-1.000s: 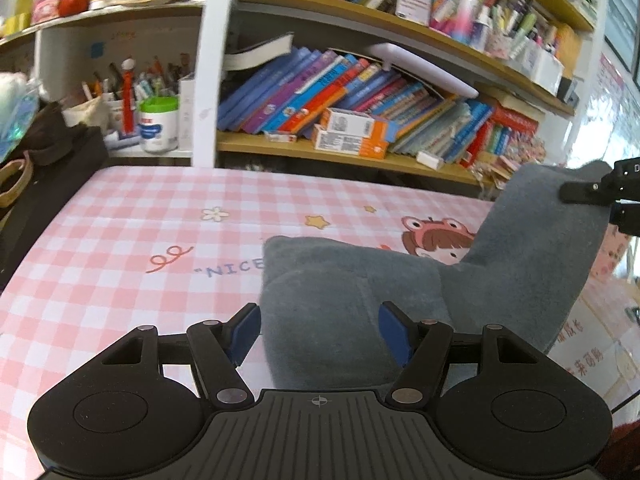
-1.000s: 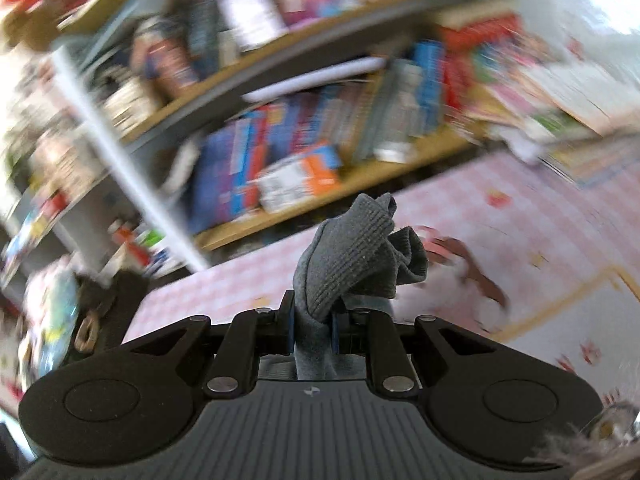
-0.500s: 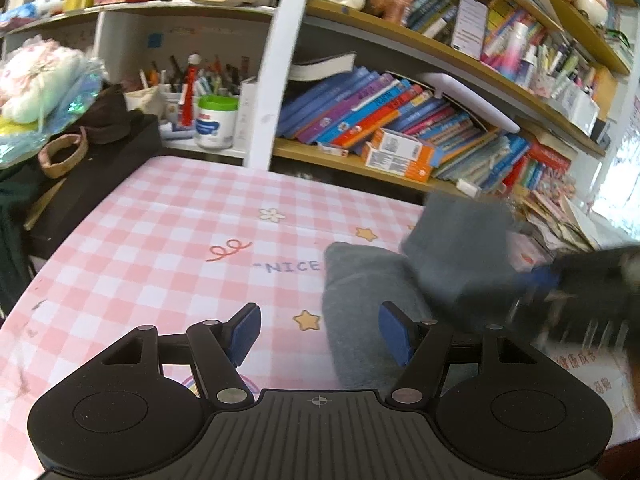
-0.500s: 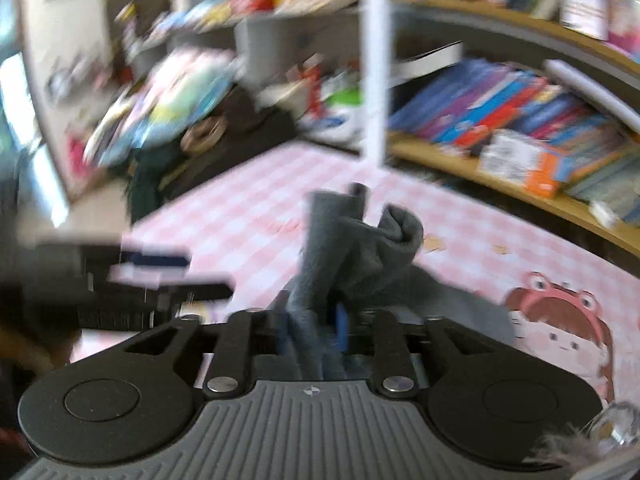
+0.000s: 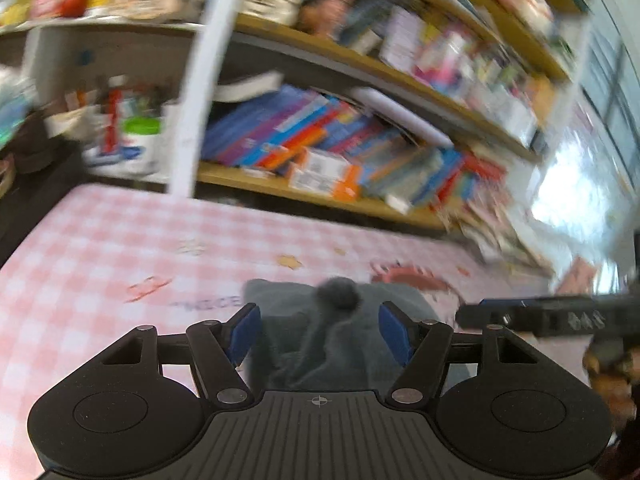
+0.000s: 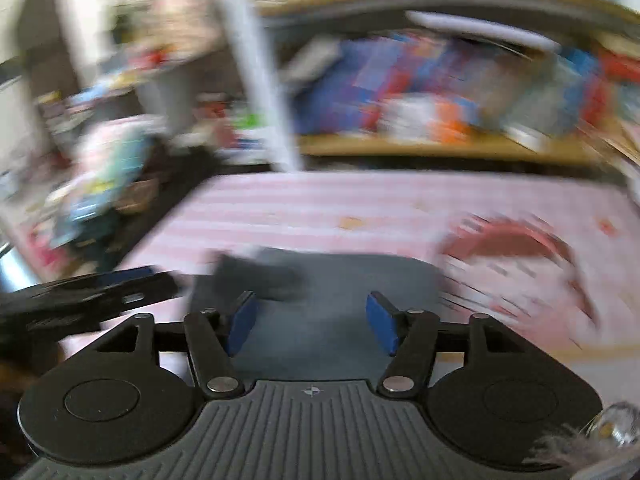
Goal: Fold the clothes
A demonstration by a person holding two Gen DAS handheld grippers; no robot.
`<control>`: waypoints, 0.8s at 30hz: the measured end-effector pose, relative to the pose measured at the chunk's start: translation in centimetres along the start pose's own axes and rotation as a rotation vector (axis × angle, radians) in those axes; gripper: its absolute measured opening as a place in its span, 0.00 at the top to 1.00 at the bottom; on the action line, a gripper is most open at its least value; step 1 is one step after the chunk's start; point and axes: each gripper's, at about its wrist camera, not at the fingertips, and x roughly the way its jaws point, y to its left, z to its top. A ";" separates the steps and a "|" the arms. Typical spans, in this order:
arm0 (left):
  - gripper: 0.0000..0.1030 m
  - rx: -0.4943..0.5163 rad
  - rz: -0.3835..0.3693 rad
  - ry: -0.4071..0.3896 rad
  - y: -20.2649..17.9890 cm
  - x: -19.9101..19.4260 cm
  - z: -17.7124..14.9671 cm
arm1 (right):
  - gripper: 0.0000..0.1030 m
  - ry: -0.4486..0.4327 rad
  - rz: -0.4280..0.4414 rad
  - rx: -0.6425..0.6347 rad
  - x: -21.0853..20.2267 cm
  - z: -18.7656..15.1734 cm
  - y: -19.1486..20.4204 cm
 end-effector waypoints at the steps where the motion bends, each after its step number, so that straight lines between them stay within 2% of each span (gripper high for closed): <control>1: 0.36 0.020 0.015 0.016 -0.3 0.8 0.1 | 0.42 0.019 -0.041 0.036 0.3 -0.2 -0.8; 2: 0.38 0.035 0.036 0.030 -0.6 1.6 0.2 | 0.42 0.038 -0.064 0.077 0.5 -0.4 -1.6; 4: 0.62 0.026 0.045 0.047 -0.5 2.7 0.6 | 0.41 0.068 -0.088 0.155 0.8 -0.9 -3.1; 5: 0.91 0.019 0.033 0.059 -0.4 3.1 0.8 | 0.40 0.077 -0.089 0.180 0.9 -1.2 -3.6; 6: 0.97 0.023 0.011 0.076 -0.5 3.4 1.1 | 0.40 0.086 -0.089 0.195 0.9 -1.5 -3.8; 8: 0.97 0.008 -0.045 0.044 -0.7 2.3 1.8 | 0.40 0.100 -0.088 0.211 1.0 -1.9 -4.0; 10: 0.97 -0.115 -0.098 -0.049 0.2 -0.3 2.9 | 0.39 0.099 -0.082 0.205 0.8 -1.9 -3.8; 12: 0.97 -0.196 -0.076 -0.096 1.5 -2.1 3.1 | 0.37 0.099 -0.071 0.201 1.0 -1.9 -3.8; 13: 0.97 -0.218 -0.038 -0.089 2.6 -2.1 2.7 | 0.37 0.101 -0.065 0.202 1.2 -1.9 -3.9; 14: 0.97 -0.235 0.008 -0.043 3.7 -1.4 1.9 | 0.36 0.103 -0.060 0.203 1.3 -1.9 -3.9; 15: 0.97 -0.252 0.055 0.013 4.8 -0.4 0.9 | 0.36 0.105 -0.054 0.204 1.4 -1.9 -3.9; 17: 0.93 -0.304 0.087 0.139 6.8 2.4 -1.7 | 0.36 0.118 -0.048 0.205 2.0 -1.8 -3.9; 18: 0.91 -0.327 0.087 0.150 7.4 3.1 -2.7 | 0.36 0.127 -0.045 0.204 2.3 -1.8 -3.8; 20: 0.89 -0.408 0.053 0.118 8.1 2.8 -3.0 | 0.36 0.138 -0.035 0.195 2.7 -1.7 -3.5; 22: 0.77 -0.482 0.012 0.082 8.8 2.2 -3.0 | 0.36 0.140 -0.025 0.180 2.8 -1.6 -3.2; 23: 0.59 -0.497 0.007 0.065 9.1 1.7 -3.0 | 0.36 0.140 -0.018 0.179 2.8 -1.6 -3.2; 24: 0.38 -0.511 0.024 0.047 9.3 1.1 -3.0 | 0.36 0.140 -0.010 0.180 2.8 -1.7 -3.3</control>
